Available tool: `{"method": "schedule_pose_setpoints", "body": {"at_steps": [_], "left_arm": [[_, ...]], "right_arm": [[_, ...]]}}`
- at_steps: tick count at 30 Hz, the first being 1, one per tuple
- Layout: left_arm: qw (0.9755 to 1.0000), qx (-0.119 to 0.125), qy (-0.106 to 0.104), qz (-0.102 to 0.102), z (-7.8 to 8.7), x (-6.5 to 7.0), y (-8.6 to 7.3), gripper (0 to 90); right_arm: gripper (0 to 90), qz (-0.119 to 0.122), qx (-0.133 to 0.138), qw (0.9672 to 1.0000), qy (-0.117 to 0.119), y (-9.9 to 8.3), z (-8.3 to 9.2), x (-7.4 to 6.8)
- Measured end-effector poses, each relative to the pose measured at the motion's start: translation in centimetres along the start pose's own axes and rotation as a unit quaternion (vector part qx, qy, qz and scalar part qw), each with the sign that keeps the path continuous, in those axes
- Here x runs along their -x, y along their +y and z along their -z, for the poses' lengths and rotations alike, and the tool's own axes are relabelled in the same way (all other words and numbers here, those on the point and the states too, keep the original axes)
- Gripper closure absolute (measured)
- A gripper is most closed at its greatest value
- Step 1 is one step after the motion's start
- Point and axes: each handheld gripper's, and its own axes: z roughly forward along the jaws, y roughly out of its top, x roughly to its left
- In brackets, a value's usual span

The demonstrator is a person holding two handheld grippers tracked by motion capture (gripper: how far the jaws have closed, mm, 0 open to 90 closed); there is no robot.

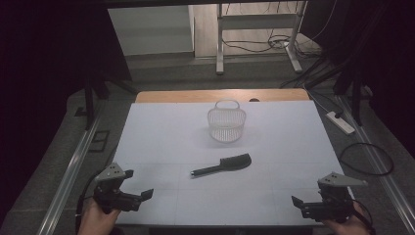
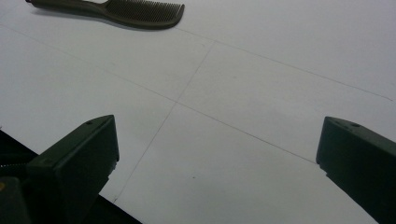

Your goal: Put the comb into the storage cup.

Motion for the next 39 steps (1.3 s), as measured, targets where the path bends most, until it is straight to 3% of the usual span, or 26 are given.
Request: {"method": "schedule_pose_setpoints", "body": {"at_steps": [10,23,39], "left_arm": [[0.9998,-0.014,0.000,-0.014,-1.3,-0.3,1.2,0.0],[0.9997,-0.021,-0.007,-0.011,-2.7,-0.5,3.0,0.0],[0.9982,-0.045,-0.020,-0.035,-5.0,0.0,6.0,0.0]], "right_arm": [[0.0,0.000,-0.001,1.0000,-0.001,0.0,0.0,0.0],[0.0,0.000,-0.002,1.0000,-0.001,0.0,-0.1,0.0],[0.0,0.000,-0.003,1.0000,0.000,0.0,-0.1,0.0]]}}
